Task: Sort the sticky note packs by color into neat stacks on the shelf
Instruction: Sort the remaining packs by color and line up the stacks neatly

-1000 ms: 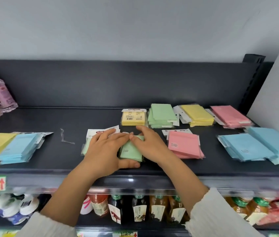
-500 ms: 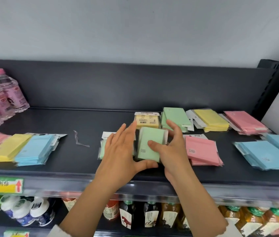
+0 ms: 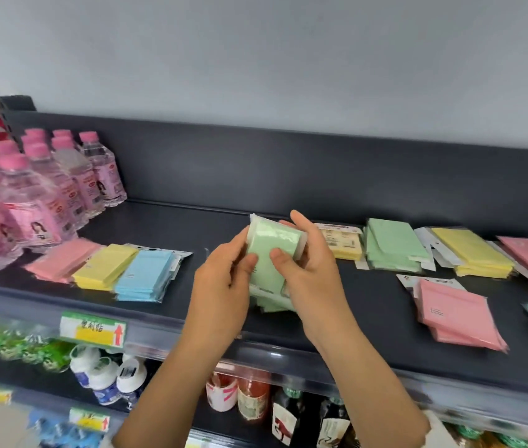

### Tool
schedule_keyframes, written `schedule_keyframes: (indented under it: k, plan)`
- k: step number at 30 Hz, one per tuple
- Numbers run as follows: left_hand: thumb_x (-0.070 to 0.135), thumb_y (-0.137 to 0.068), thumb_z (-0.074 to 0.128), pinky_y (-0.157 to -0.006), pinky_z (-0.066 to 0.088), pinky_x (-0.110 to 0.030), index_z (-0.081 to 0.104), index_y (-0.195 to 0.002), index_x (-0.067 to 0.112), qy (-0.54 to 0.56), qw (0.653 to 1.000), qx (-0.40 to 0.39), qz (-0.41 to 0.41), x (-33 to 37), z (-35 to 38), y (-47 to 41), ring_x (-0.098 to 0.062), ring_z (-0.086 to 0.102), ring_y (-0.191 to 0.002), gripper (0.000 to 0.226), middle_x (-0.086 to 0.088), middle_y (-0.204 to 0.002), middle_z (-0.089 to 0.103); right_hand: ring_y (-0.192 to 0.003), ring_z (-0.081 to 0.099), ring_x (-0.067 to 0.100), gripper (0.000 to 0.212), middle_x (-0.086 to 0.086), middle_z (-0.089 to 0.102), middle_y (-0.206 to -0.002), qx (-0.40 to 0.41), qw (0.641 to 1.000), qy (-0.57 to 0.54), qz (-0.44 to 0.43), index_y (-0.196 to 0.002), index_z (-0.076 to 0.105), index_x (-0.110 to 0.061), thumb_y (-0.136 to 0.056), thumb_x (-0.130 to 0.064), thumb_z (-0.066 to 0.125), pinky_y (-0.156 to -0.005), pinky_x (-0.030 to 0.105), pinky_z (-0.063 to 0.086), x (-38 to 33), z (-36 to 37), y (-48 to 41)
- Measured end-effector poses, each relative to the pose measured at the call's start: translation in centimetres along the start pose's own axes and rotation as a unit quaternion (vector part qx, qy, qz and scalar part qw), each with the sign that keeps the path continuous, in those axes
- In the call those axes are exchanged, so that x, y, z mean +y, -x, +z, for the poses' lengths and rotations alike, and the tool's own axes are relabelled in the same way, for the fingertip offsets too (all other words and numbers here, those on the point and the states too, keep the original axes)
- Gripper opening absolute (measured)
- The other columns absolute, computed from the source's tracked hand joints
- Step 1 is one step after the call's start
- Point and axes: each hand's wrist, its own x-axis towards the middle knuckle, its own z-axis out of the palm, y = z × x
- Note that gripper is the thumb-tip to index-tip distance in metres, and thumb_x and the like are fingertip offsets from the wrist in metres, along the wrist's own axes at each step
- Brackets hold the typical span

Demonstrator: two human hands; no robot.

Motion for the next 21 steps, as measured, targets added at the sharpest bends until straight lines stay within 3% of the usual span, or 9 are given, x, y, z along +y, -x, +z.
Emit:
schedule_keyframes:
  k: [4,7,10,12,14,17,19,21]
  plan:
    - [0.016,-0.097,0.046,-0.079,0.044,-0.009,0.048,-0.136,0.022,-0.045,0.998,0.036,-0.024,-0.4,-3.2,0.2,-0.002,0.056,-0.096,0.039,0.009,-0.108,0.062,-0.112,0.056,0.012,0.054,-0.010,0.052,-0.129,-0.036,0.999,-0.007,0.028,-0.138,0.037,-0.034,-0.094,-0.007,0.051,-0.094,0.037,0.051,-0.2,3.4,-0.2]
    - [0.024,-0.097,0.044,-0.083,0.039,-0.007,0.045,-0.139,0.018,-0.108,0.992,0.038,-0.043,-1.2,-5.9,-0.2,-0.008,0.054,-0.105,0.042,0.007,-0.116,0.060,-0.103,0.056,0.004,0.058,-0.015,0.047,-0.130,-0.029,0.999,0.006,0.040,-0.140,0.033,-0.034,-0.093,-0.005,0.051,-0.084,0.027,0.052,0.2,5.5,-1.0]
    - [0.030,-0.095,0.050,-0.102,0.028,-0.018,0.045,-0.139,0.015,-0.243,0.969,0.017,-0.032,-3.6,-9.0,-1.1,-0.017,0.043,-0.129,0.047,-0.001,-0.137,0.052,-0.089,0.053,0.000,0.055,-0.010,0.041,-0.136,-0.030,0.993,0.085,0.082,-0.140,0.034,-0.033,-0.093,-0.005,0.046,-0.065,0.020,0.045,1.5,7.3,-2.1]
    - [0.044,-0.089,0.055,-0.115,0.019,-0.030,0.038,-0.143,0.020,-0.356,0.932,-0.060,-0.041,-5.4,-10.6,-1.7,-0.017,0.026,-0.141,0.062,0.001,-0.151,0.035,-0.092,0.054,0.012,0.055,-0.003,0.037,-0.140,-0.063,0.977,0.177,0.104,-0.141,0.032,-0.030,-0.092,-0.006,0.041,-0.062,0.022,0.043,2.7,8.3,-2.6]
    - [0.061,-0.081,0.055,-0.118,0.011,-0.043,0.027,-0.147,0.028,-0.408,0.898,-0.156,-0.061,-6.6,-12.1,-2.2,-0.013,0.007,-0.146,0.079,0.007,-0.158,0.016,-0.107,0.053,0.021,0.053,0.002,0.035,-0.144,-0.092,0.958,0.247,0.109,-0.143,0.030,-0.026,-0.093,-0.009,0.039,-0.078,0.028,0.047,3.8,9.2,-2.7]
    - [0.074,-0.067,0.053,-0.118,0.007,-0.050,0.016,-0.150,0.032,-0.402,0.882,-0.239,-0.058,-7.4,-13.6,-3.6,-0.012,-0.003,-0.147,0.101,0.010,-0.159,0.007,-0.133,0.035,0.021,0.050,0.003,0.025,-0.152,-0.101,0.942,0.307,0.092,-0.145,0.028,-0.023,-0.097,-0.014,0.038,-0.105,0.038,0.037,4.7,10.2,-2.5]
    - [0.075,-0.064,0.056,-0.117,0.008,-0.051,0.011,-0.150,0.032,-0.413,0.864,-0.282,-0.050,-7.8,-14.3,-4.8,-0.013,-0.002,-0.147,0.106,0.010,-0.159,0.008,-0.138,0.027,0.022,0.049,0.002,0.020,-0.155,-0.102,0.938,0.319,0.090,-0.145,0.027,-0.023,-0.098,-0.013,0.036,-0.109,0.040,0.033,4.8,10.7,-2.5]
    - [0.072,-0.065,0.061,-0.117,0.014,-0.047,0.014,-0.150,0.031,-0.409,0.854,-0.319,-0.040,-8.2,-14.7,-5.8,-0.015,0.008,-0.146,0.105,0.009,-0.157,0.018,-0.137,0.030,0.022,0.049,0.003,0.020,-0.155,-0.095,0.945,0.298,0.094,-0.145,0.029,-0.023,-0.098,-0.010,0.036,-0.109,0.041,0.034,4.8,11.1,-2.5]
